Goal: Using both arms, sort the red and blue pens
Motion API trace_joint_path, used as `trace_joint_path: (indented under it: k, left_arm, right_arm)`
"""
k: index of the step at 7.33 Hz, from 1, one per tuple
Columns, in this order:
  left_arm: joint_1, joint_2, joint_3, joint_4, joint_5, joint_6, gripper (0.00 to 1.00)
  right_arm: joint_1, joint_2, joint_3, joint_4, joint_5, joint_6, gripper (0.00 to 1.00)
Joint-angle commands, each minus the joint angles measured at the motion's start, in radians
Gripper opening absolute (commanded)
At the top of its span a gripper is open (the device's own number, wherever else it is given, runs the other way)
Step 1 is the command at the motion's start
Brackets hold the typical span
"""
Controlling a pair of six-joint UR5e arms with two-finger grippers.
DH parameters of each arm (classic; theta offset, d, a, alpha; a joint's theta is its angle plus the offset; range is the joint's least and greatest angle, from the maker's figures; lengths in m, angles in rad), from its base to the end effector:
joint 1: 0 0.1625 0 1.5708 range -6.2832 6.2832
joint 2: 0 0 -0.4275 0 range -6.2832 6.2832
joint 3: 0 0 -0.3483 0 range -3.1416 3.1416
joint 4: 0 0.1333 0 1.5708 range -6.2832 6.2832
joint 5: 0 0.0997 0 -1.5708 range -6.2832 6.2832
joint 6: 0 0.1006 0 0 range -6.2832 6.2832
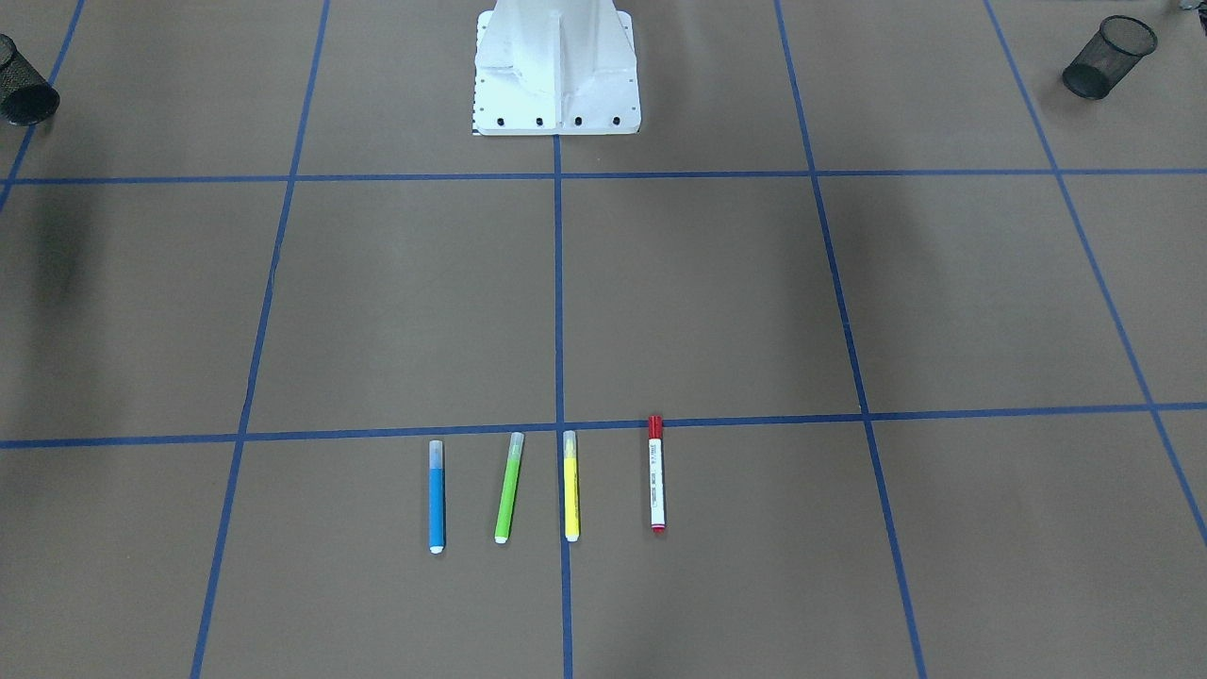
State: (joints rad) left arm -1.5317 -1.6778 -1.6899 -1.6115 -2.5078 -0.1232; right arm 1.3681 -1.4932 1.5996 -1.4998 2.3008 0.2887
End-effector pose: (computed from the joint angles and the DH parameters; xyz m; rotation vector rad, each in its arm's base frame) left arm -0.0328 -0.4986 0.5407 0.1705 0.9476 0.0475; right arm -0.0340 -0.4941 0.6079 -0.0127 -0.7473 0.0172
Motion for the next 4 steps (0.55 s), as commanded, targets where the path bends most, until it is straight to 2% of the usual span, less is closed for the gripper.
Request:
trace_joint_path:
  k: [1, 3, 4]
  left_arm:
    - [0.088, -0.174, 0.073, 0.021, -0.011, -0.055, 1.00]
    - [0.148, -0.394, 0.264, 0.019, -0.011, -0.056, 1.00]
    - [0.166, -0.454, 0.321, 0.018, -0.010, -0.055, 1.00]
  right_arm:
    - [-0.004, 0.026, -0.023, 0.081, 0.014, 0.032, 1.00]
    - [-0.099, 0.159, -0.039, -0.041, 0.003, 0.027, 1.00]
    - [-0.110, 0.260, -0.056, -0.112, -0.014, 0.027, 1.00]
